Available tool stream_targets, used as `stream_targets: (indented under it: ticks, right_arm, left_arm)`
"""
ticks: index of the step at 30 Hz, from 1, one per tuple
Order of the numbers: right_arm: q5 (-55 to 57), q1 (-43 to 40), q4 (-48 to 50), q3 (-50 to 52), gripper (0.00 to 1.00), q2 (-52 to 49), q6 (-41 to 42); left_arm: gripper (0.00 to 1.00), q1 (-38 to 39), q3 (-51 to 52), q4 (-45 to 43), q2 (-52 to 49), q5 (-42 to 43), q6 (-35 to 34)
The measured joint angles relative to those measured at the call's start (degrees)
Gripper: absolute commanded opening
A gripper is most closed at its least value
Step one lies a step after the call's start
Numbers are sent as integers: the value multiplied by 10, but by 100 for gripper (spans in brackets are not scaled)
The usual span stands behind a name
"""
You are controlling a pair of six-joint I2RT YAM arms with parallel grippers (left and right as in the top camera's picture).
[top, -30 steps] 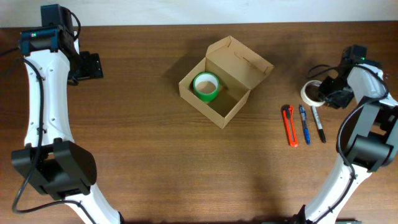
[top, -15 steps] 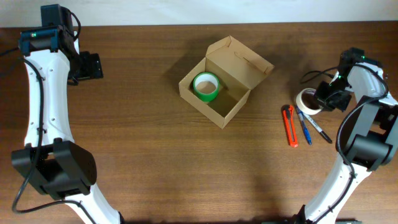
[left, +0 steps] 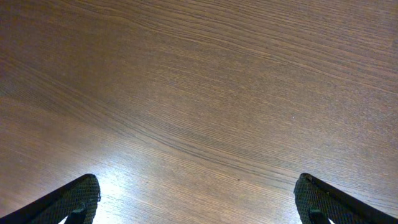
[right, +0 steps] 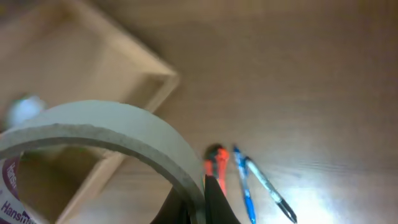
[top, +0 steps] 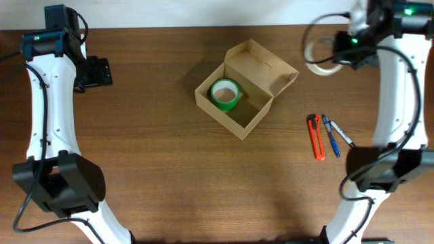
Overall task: Pack container
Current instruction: 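Place the white tape into the box beside the green tape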
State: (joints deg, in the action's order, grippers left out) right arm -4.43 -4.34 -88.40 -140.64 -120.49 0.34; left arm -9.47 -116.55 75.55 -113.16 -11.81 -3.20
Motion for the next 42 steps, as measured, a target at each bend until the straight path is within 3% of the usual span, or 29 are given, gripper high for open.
stream_targets:
  ticks: [5, 14, 27, 42]
  right_arm:
    - [0, 121, -12, -79, 4, 3, -23]
    - [70, 300, 24, -81, 3, -21, -40]
    - [94, 299, 73, -81, 4, -187, -36]
    - [84, 274, 77, -80, 4, -242, -31]
  left_arm:
    - [100, 0, 0, 0, 0, 0, 0]
    - [100, 0, 0, 0, 0, 0, 0]
    - [100, 0, 0, 0, 0, 0, 0]
    - [100, 0, 0, 0, 0, 0, 0]
